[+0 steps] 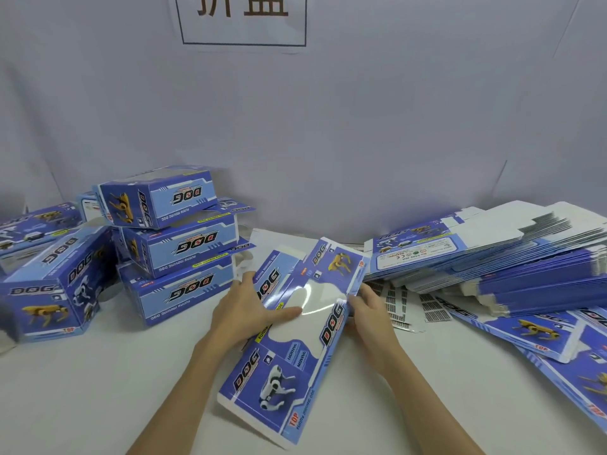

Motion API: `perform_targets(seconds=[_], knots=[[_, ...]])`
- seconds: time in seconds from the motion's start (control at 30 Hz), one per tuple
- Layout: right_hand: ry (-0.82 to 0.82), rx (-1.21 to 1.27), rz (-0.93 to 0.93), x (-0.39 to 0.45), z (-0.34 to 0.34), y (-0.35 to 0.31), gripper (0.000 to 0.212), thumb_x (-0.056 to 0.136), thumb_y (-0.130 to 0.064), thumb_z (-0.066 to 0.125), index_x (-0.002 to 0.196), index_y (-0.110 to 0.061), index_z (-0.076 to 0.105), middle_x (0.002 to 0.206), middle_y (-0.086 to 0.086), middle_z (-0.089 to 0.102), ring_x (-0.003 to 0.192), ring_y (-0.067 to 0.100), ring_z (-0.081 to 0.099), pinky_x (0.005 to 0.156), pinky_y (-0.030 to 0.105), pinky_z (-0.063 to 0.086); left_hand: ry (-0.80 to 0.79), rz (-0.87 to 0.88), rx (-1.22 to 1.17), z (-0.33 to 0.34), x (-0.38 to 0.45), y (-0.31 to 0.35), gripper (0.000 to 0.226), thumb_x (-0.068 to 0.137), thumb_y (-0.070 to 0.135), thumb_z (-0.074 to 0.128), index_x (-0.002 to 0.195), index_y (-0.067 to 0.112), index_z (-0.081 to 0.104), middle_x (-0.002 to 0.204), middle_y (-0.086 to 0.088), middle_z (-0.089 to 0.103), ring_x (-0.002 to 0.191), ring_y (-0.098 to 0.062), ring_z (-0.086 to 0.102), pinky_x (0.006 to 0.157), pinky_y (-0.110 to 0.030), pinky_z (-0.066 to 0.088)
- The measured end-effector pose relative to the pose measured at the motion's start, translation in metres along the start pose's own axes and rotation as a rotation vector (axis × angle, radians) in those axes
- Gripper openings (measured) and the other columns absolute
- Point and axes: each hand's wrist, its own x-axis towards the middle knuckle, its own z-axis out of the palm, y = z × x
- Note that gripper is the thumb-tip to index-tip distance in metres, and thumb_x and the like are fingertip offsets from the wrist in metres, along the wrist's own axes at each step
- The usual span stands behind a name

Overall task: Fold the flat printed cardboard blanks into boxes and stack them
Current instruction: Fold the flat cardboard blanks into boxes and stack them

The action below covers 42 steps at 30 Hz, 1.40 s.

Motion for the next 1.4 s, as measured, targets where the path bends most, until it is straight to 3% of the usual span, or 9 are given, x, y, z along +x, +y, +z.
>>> perform_targets(seconds=[0.1,0.2,0.4,0.6,0.87,1.03,1.17,1.27,1.4], knots=[[0.227,-0.387,-0.268,-0.003,0.003,0.002,0.068,0.104,-0.006,0.057,0.165,-0.021,0.029,0.155,0.01,0.049,0.139,0.028,0.051,0.117,0.047,0.044,-0.05,0.027,-0.02,-0.002,0.002,-0.002,0.136,0.035,0.099,0.071,0.147,0.03,0.037,0.134,0.004,0.063,0.117,-0.02,0.065,0.1,-0.048,0.055],[0.318,-0.757,-0.689,0.001,0.003,-0.011,0.06,0.101,-0.003,0.06,0.158,-0.012,0.044,0.161,0.009,0.043,0.148,0.026,0.04,0.119,0.033,0.034,-0.055,0.088,0.044,-0.002,0.0,0.001,0.126,0.041,0.096,0.073,0.145,0.034,0.035,0.13,0.011,0.06,0.11,-0.015,0.066,0.095,-0.044,0.058],[-0.065,-1.021,-0.389,0.035,0.02,-0.048,0.049,0.11,-0.029,0.052,0.155,-0.01,0.043,0.145,0.01,0.062,0.135,0.03,0.055,0.116,0.047,0.042,0.062,0.258,0.237,0.004,-0.004,0.008,0.116,0.057,0.093,0.069,0.148,0.033,0.031,0.11,0.012,0.045,0.099,-0.011,0.06,0.082,-0.031,0.054],[-0.017,-0.82,-0.294,0.053,0.013,-0.053,0.036,0.099,-0.031,0.073,0.127,-0.008,0.069,0.117,0.007,0.075,0.105,0.019,0.068,0.088,0.028,0.054,0.225,0.371,0.357,0.002,-0.004,0.01,0.121,0.062,0.091,0.067,0.159,0.032,0.027,0.115,0.005,0.043,0.105,-0.016,0.046,0.093,-0.032,0.044],[0.104,-0.282,-0.603,0.038,-0.003,-0.089,0.016,0.094,-0.021,0.082,0.104,-0.012,0.074,0.096,0.002,0.076,0.091,0.029,0.07,0.074,0.06,0.059,1.078,0.594,0.412,-0.027,-0.02,0.031,0.08,0.087,0.077,0.064,0.141,0.018,0.058,0.125,-0.006,0.06,0.116,-0.03,0.054,0.106,-0.05,0.031],[0.125,-0.194,-0.756,0.027,-0.007,-0.096,0.015,0.094,-0.017,0.081,0.106,-0.012,0.074,0.099,0.006,0.076,0.092,0.035,0.07,0.079,0.06,0.057,1.213,0.825,0.263,-0.03,-0.031,0.044,0.038,0.093,0.044,0.079,0.12,0.019,0.07,0.095,0.003,0.071,0.088,-0.022,0.062,0.088,-0.041,0.044],[0.306,-0.34,-1.01,0.019,-0.016,-0.092,0.019,0.097,-0.024,0.079,0.113,-0.016,0.071,0.108,0.0,0.075,0.105,0.015,0.07,0.1,0.045,0.054,1.328,0.892,0.158,-0.028,-0.038,0.053,0.026,0.09,0.031,0.084,0.109,0.025,0.067,0.091,0.01,0.073,0.089,-0.016,0.062,0.099,-0.034,0.034],[0.395,-0.577,-1.254,0.02,-0.029,-0.077,0.017,0.098,-0.012,0.073,0.115,-0.009,0.072,0.117,0.001,0.074,0.115,0.022,0.066,0.104,0.041,0.048,1.267,0.943,0.084,-0.026,-0.038,0.054,0.011,0.092,0.016,0.081,0.092,0.023,0.073,0.096,0.015,0.077,0.091,-0.014,0.07,0.101,-0.035,0.034],[0.304,-0.817,-1.099,0.02,-0.044,-0.032,0.043,0.08,0.017,0.052,0.108,-0.005,0.076,0.117,0.004,0.074,0.113,0.027,0.066,0.098,0.044,0.049,1.053,0.972,0.112,-0.009,-0.03,0.046,0.019,0.093,0.006,0.078,0.077,0.015,0.076,0.096,0.013,0.079,0.096,-0.015,0.076,0.09,-0.043,0.049]])
